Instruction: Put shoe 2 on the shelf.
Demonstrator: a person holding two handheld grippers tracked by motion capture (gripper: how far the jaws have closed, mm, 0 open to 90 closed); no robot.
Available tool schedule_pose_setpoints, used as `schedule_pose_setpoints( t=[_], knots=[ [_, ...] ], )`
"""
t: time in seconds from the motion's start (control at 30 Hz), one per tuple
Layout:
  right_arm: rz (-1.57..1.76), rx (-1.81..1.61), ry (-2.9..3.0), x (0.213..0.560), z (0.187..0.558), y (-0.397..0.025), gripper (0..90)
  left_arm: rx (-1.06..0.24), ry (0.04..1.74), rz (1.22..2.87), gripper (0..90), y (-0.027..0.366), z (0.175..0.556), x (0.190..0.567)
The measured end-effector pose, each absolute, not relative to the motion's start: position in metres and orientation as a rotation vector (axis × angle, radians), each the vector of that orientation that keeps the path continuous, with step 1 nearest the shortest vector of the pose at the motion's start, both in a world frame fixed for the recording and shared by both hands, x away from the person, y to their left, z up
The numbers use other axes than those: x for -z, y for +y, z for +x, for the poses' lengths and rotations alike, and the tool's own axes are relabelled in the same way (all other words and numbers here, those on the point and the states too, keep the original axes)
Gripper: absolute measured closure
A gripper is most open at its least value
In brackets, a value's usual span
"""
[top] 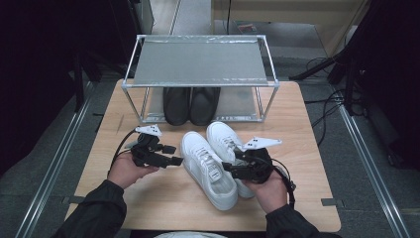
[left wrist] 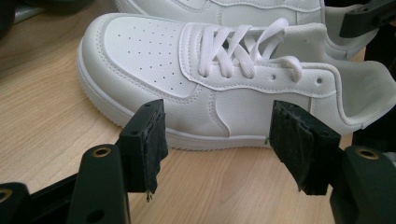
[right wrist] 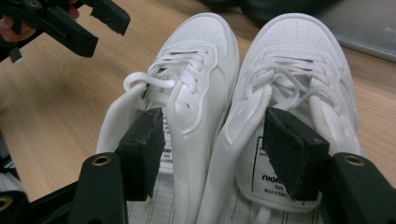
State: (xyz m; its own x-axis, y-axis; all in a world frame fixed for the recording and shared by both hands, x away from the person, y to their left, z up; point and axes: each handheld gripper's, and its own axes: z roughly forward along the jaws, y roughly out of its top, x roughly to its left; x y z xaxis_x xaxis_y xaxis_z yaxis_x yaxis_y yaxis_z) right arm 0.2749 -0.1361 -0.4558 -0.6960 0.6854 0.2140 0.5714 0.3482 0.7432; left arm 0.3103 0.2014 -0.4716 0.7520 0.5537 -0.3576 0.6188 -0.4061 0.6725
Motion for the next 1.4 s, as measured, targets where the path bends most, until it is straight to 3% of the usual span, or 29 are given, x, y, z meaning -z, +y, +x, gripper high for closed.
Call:
schedule_pose_setpoints(
  t=[0.77, 1.13, 1.4],
  knots=[
    [1.202, -1.167, 2.410, 0.478, 0.266, -0.104, 44.6, 0.078, 0.877, 2.085, 36.9, 0.205, 0.311, 0.469],
    [1.201, -1.128, 2.419, 0.476, 0.272, -0.109, 73.4, 0.019, 0.885, 2.030, 37.5, 0.215, 0.311, 0.462],
    [1.156, -1.122, 2.485, 0.472, 0.280, -0.115, 76.9, 0.004, 0.904, 1.996, 38.0, 0.220, 0.312, 0.461]
  ],
)
